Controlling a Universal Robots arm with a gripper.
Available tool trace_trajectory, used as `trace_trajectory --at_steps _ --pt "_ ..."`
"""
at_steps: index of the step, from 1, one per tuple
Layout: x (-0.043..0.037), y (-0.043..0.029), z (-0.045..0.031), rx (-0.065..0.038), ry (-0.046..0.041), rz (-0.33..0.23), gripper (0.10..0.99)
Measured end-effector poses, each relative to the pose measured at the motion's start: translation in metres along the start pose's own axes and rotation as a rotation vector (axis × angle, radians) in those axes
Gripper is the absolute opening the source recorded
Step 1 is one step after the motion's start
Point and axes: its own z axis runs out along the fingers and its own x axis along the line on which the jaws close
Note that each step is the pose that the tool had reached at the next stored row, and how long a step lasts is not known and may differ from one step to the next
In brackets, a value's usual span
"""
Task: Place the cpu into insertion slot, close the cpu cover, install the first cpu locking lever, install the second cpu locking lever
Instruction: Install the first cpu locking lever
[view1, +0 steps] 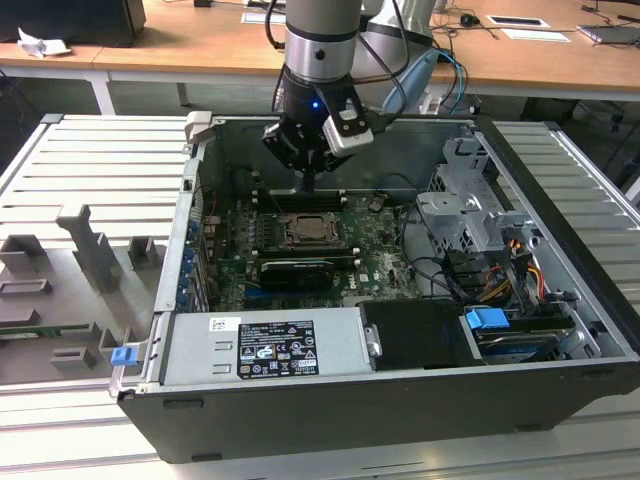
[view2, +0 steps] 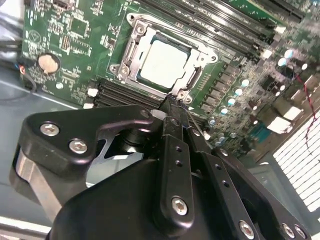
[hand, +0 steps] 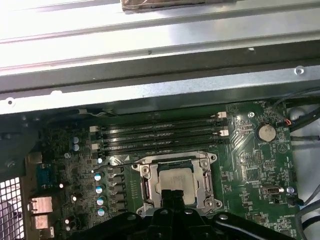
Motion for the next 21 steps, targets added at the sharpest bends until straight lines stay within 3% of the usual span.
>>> trace_trajectory --at_steps 3,10,14,19,21 --pt "0.0004 -0.0001 0.0001 0.001 0.0015 -0.043 0.106" --pt "0.0212 -0.0023 0.0089 -0.001 -0.0106 -0.055 0.106" --pt "0.0401 -0.0039 0.011 -0.002 -0.0268 -0.056 0.106" --pt "0.0541 -0.0051 0.0128 -0.004 -0.0469 -0.058 0.106" --pt "0.0566 -0.0053 0.0142 -0.006 -0.0492 -0.059 0.106"
